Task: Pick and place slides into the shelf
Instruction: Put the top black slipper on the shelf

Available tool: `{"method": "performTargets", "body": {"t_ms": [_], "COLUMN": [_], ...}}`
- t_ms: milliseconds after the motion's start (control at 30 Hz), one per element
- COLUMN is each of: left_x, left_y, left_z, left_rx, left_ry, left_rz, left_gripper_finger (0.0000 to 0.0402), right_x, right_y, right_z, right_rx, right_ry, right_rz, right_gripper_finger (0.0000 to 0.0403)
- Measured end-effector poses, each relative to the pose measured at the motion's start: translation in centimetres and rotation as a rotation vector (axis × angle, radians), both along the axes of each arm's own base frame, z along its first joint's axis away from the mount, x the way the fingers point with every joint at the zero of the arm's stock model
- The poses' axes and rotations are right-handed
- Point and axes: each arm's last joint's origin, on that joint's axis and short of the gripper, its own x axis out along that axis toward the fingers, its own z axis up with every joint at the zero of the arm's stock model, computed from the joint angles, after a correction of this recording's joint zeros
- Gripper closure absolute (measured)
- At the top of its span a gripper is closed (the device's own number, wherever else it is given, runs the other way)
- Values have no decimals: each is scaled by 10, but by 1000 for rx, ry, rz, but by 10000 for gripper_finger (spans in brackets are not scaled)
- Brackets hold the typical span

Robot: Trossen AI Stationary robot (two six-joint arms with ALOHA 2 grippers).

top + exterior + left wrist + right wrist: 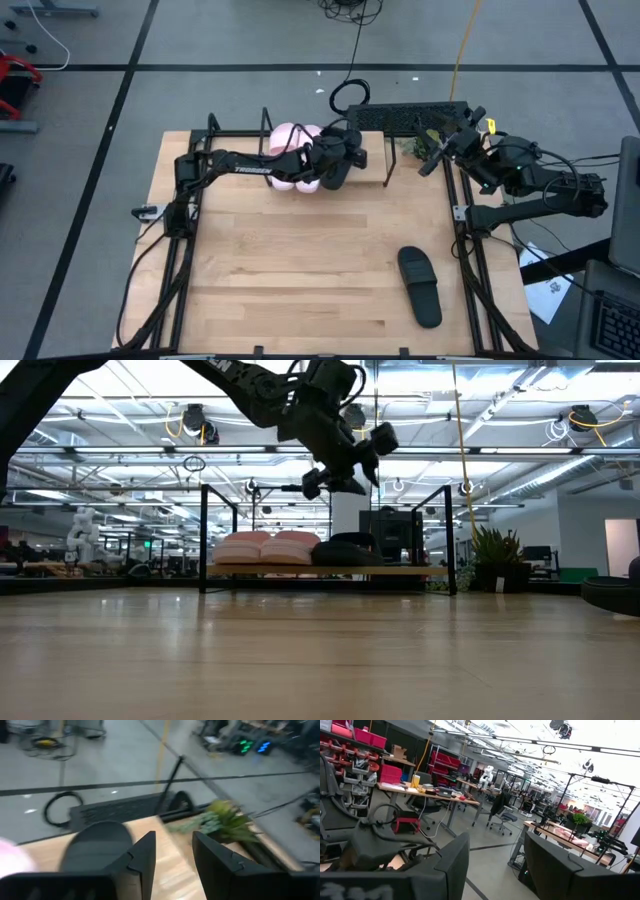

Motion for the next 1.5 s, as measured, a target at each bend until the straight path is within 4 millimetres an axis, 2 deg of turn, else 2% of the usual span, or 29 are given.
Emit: {"method": "performTargets", "body": {"t_ms": [333,500,600,800,967,1233,1500], "left_x": [6,18,26,29,27,25,27], "left_y": [-13,-25,-29,-17,-9,-8,1], "left_z": [2,-7,-9,7,14,10,-10], "left_rx": [-23,-9,0,9,24,16,-50], "left_ry": [-33,-80,-36,120,182,231,302], "left_rz": [-141,-214,-242,-240,-262,-295,-349], "left_gripper_finger": [272,272,273,273,273,273,273], "right_x": [1,5,8,11,11,11,11], "right_y": [0,0,0,0,0,0,0], "right_z": [3,1,0,-2,-1,-1,-1], "right_rx": [0,0,0,2,2,1,0], "right_ry": [-30,-21,-9,1,-5,-5,-4], "right_rz": [1,1,2,1,0,1,-1], "right_gripper_finger": [222,222,222,222,222,222,222]}}
